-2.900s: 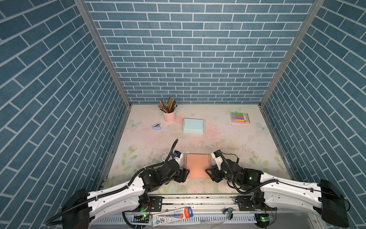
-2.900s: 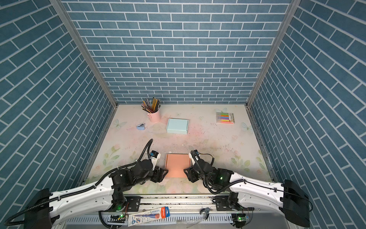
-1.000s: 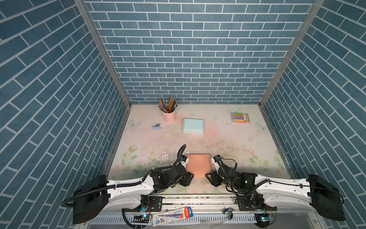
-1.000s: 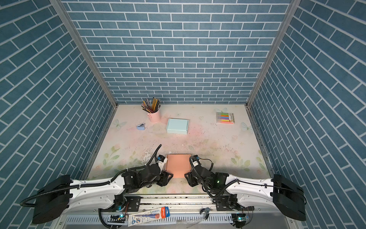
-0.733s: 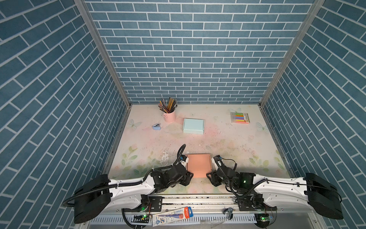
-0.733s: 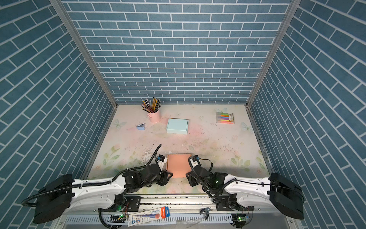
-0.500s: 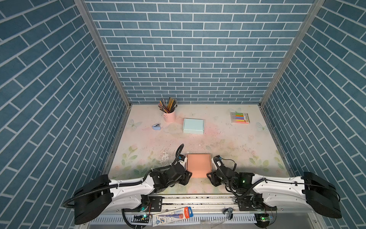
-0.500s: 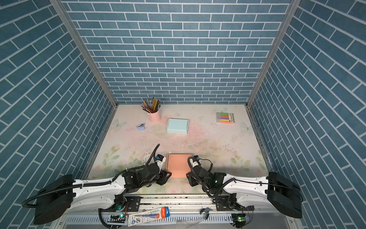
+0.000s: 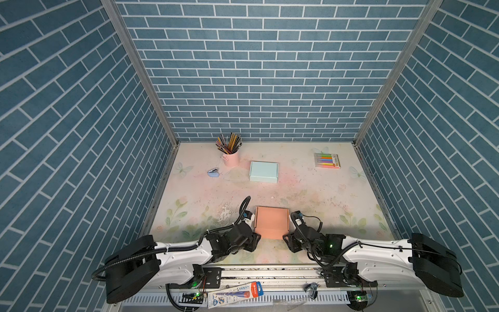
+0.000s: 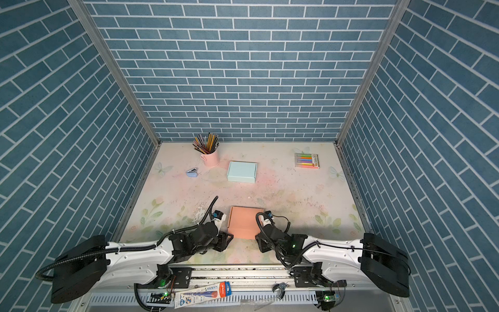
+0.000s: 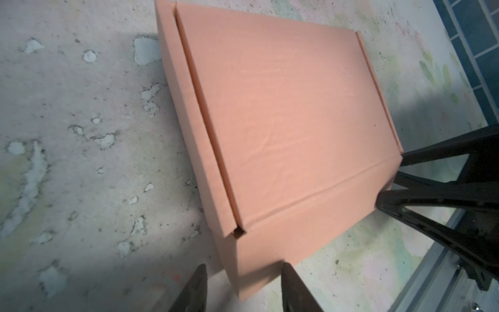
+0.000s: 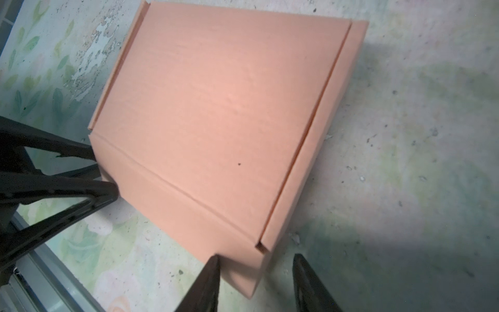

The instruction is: Fold the paper box

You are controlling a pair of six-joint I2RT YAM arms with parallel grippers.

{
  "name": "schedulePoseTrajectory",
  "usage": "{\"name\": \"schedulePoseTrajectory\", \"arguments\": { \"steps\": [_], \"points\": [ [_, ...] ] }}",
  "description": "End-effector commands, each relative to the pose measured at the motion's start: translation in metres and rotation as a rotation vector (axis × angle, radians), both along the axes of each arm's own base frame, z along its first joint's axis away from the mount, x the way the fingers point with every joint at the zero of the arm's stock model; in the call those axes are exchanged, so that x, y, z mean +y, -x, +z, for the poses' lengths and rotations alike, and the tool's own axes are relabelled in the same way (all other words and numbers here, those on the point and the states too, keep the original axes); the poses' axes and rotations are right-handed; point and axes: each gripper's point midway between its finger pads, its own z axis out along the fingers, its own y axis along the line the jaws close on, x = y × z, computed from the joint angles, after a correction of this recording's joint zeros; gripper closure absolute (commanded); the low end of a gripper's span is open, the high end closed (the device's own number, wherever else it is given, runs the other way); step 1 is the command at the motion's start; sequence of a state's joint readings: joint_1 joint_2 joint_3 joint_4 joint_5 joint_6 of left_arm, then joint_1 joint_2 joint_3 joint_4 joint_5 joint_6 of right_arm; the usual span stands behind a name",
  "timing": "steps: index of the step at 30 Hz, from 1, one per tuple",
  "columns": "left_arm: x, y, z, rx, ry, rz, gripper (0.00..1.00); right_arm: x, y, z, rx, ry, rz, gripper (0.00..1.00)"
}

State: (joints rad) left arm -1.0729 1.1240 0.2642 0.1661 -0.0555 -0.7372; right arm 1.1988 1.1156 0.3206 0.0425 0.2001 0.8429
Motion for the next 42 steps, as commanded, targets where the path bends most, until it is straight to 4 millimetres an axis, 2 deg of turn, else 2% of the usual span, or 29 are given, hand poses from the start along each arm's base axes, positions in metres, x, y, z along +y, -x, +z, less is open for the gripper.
{"name": "schedulePoseTrajectory", "arguments": {
  "steps": [1, 6, 11, 14, 17, 22, 27, 32, 42],
  "points": [
    [0.005, -0.001, 0.014, -0.021, 0.011, 0.014, 0.42, 0.001, -0.009, 0.006, -0.041, 0.012, -0.009, 0.54],
    [0.008, -0.015, 0.05, -0.068, 0.046, 0.003, 0.38, 0.0, -0.013, 0.008, -0.05, 0.014, -0.01, 0.54],
    [0.0, -0.055, 0.071, -0.112, 0.008, -0.027, 0.35, -0.001, -0.016, 0.008, -0.055, 0.016, -0.011, 0.54],
    [-0.014, -0.081, 0.075, -0.121, -0.003, -0.063, 0.35, 0.0, -0.018, 0.008, -0.058, 0.019, -0.009, 0.54],
    [-0.027, -0.102, 0.067, -0.108, -0.022, -0.095, 0.35, -0.001, -0.021, 0.007, -0.056, 0.021, -0.015, 0.54],
    [-0.034, -0.122, 0.052, -0.076, -0.022, -0.115, 0.35, -0.003, -0.026, 0.007, -0.06, 0.017, -0.023, 0.55],
    [-0.031, -0.13, 0.039, -0.046, -0.021, -0.134, 0.34, -0.005, -0.034, 0.004, -0.055, 0.018, -0.023, 0.55],
    [-0.033, -0.125, 0.027, -0.015, -0.013, -0.158, 0.35, -0.005, -0.042, 0.002, -0.052, 0.02, -0.024, 0.55],
    [-0.035, -0.11, 0.028, 0.003, 0.022, -0.183, 0.35, -0.004, -0.06, 0.004, -0.071, 0.033, -0.028, 0.56]
  ]
}}
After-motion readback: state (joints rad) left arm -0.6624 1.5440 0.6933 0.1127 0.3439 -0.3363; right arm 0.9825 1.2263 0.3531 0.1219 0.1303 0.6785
